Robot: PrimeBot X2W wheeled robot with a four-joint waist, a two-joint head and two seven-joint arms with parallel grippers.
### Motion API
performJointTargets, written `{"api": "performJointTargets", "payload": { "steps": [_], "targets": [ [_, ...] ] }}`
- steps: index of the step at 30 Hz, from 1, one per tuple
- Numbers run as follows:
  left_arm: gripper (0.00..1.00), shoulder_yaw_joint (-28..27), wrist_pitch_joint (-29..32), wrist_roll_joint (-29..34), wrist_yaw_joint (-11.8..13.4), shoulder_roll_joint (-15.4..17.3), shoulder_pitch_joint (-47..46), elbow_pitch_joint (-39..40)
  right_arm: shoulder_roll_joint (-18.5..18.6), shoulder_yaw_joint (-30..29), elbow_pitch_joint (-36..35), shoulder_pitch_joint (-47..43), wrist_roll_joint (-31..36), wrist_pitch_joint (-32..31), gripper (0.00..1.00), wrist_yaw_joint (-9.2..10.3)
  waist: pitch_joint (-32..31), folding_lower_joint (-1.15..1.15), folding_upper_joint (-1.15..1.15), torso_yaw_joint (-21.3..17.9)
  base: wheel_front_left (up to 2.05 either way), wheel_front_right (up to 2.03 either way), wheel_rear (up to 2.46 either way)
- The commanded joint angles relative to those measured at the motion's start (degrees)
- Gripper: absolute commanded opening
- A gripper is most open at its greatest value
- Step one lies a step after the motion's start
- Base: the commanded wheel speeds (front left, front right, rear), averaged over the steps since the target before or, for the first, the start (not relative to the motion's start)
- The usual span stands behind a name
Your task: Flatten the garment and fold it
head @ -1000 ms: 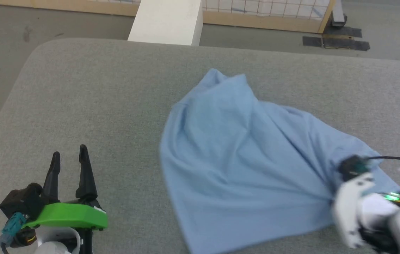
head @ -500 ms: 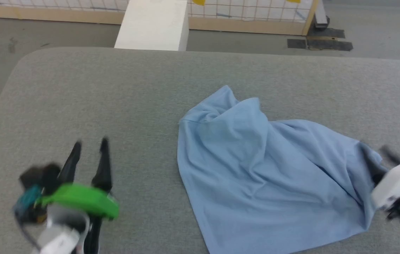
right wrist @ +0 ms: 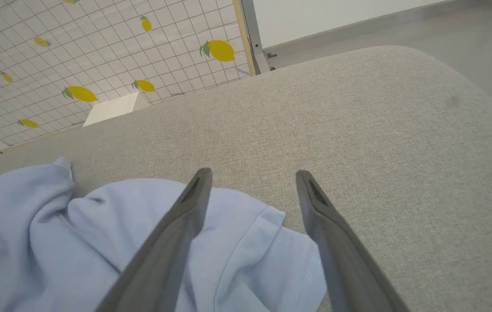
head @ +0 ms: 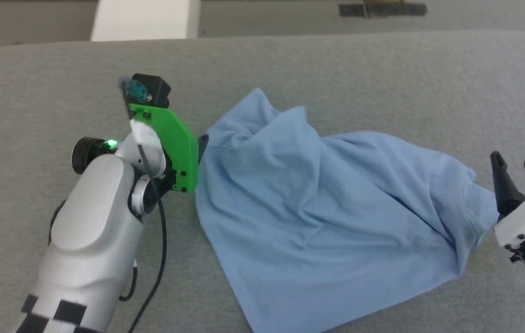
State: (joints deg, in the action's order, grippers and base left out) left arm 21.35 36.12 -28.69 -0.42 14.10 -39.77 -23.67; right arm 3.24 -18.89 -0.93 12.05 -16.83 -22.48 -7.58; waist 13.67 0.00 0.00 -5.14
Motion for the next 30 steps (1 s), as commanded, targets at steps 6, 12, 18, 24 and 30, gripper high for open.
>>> {"api": "performJointTargets", "payload": {
  "steps": [6, 12, 18, 24, 30],
  "targets": [
    [1.0, 1.37, 5.57, -1.67, -0.75, -0.75, -2.73, -4.78, -0.27, -0.32, 1.54, 1.26, -0.05, 1.54, 1.0, 0.09, 5.02, 0.0, 0.0, -5.04, 0.0, 0.0, 0.0],
    [0.0, 0.38, 1.16, -3.58, -2.42, -1.91, -2.23, -4.71, -0.32, -0.72, 2.55, 1.24, 0.97, 2.22, 1.0, 0.09, 3.76, 0.0, 0.0, -3.19, 0.0, 0.0, 0.0],
    [0.0, -4.42, -5.52, -8.26, -2.89, -2.61, 1.55, 2.77, -0.34, -0.42, 3.94, 0.39, 1.75, 2.36, 1.0, 0.09, 0.07, 0.0, 0.0, 1.9, 0.0, 0.0, 0.0],
    [0.0, -11.32, -9.25, -9.51, 3.26, 1.19, 14.43, 20.09, 0.11, 1.86, 5.75, -0.94, 4.26, 2.5, 1.0, 0.09, -3.45, 0.0, 0.0, 8.12, 0.0, 0.0, 0.0],
    [0.0, -18.62, -7.02, -9.8, 12.39, 4.54, 34.16, 38.59, -0.15, 3.29, 8.15, -1.62, 4.2, 3.15, 1.0, 0.09, -5.6, 0.0, 0.0, 14.45, 0.0, 0.0, 0.0]
  ]
}}
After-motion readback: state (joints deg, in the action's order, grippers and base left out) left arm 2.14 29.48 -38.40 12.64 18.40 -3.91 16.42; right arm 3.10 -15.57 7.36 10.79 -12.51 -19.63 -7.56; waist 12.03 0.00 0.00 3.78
